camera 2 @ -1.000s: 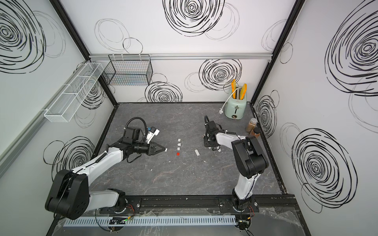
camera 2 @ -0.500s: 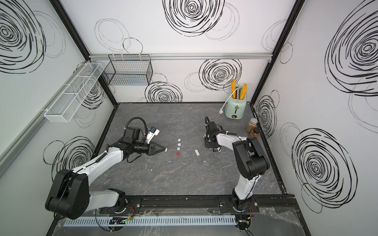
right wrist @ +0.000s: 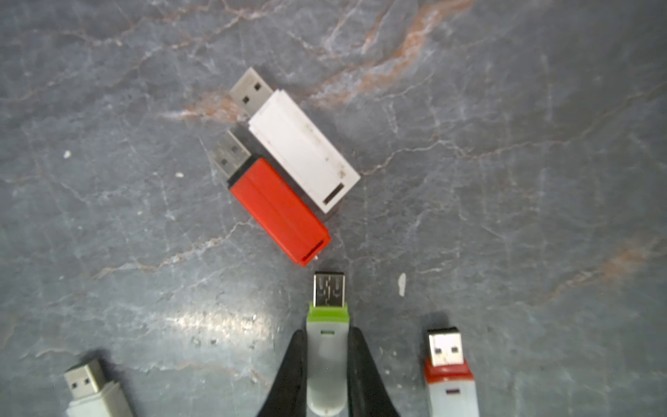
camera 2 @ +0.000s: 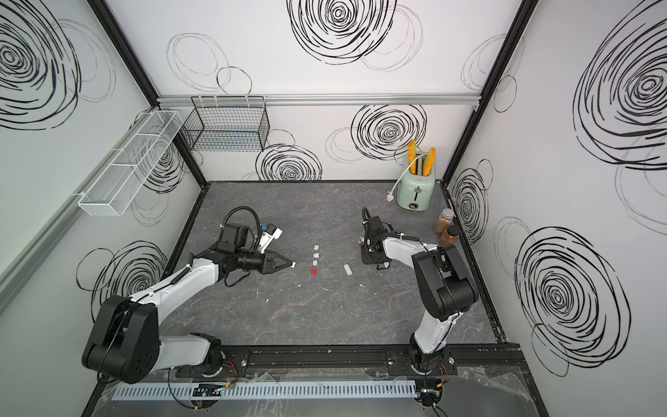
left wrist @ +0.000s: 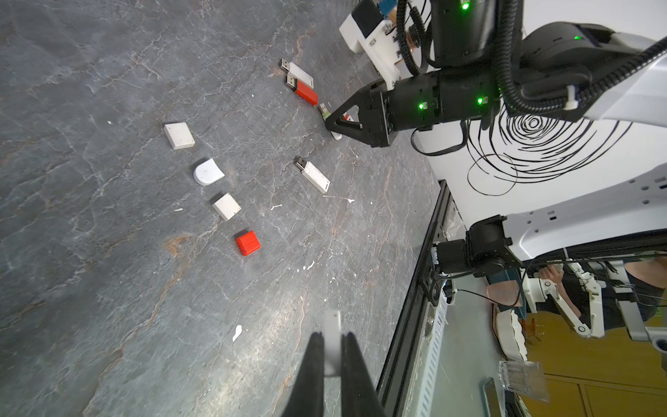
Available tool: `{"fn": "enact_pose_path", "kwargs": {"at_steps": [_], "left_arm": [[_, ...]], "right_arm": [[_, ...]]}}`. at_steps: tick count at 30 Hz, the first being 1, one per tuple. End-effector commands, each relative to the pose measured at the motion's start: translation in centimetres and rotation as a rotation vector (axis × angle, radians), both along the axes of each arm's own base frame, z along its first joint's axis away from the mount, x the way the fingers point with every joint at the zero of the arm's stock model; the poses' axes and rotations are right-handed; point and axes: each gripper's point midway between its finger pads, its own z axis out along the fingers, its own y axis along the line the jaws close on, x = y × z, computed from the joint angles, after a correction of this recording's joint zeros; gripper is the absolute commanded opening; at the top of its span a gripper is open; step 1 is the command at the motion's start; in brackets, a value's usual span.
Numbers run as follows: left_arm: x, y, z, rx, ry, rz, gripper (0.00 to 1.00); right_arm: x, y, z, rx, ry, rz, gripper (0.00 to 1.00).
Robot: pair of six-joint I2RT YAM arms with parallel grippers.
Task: Close the usb drive cover
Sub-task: Pick up the USB drive from the center of the board, then close the cover of the USB drive.
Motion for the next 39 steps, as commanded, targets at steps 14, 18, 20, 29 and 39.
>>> {"fn": "enact_pose_path", "kwargs": {"at_steps": [14, 18, 20, 29, 39], "left_arm": [[-0.3, -1.6, 1.1, -0.036, 0.007, -0.073, 0.00], [-0.7, -2.1, 1.1, -0.037, 0.020, -0.096, 0.00], [-1.0, -2.5, 1.0, -0.038, 0.021, -0.112, 0.00], [-1.9, -3.4, 0.8, -0.037, 0.037, -0.150, 0.00], [-2.3, -3.9, 0.7, -0.049, 0.040, -0.164, 0.00]], "right_arm": [[-4.3, 10.7, 8.6, 0.127, -0.358, 0.688, 0.03], [-7.1, 14.3, 10.2, 0.080, -0.545, 0.931, 0.00], [-9.0, 15.8, 10.3, 0.077, -0.610, 1.062, 0.02], [-11.5, 18.7, 10.3, -0.005, -0.748, 1.237, 0.00], [-12.5, 20.5, 10.6, 0.027, -0.791, 1.294, 0.00]]}}
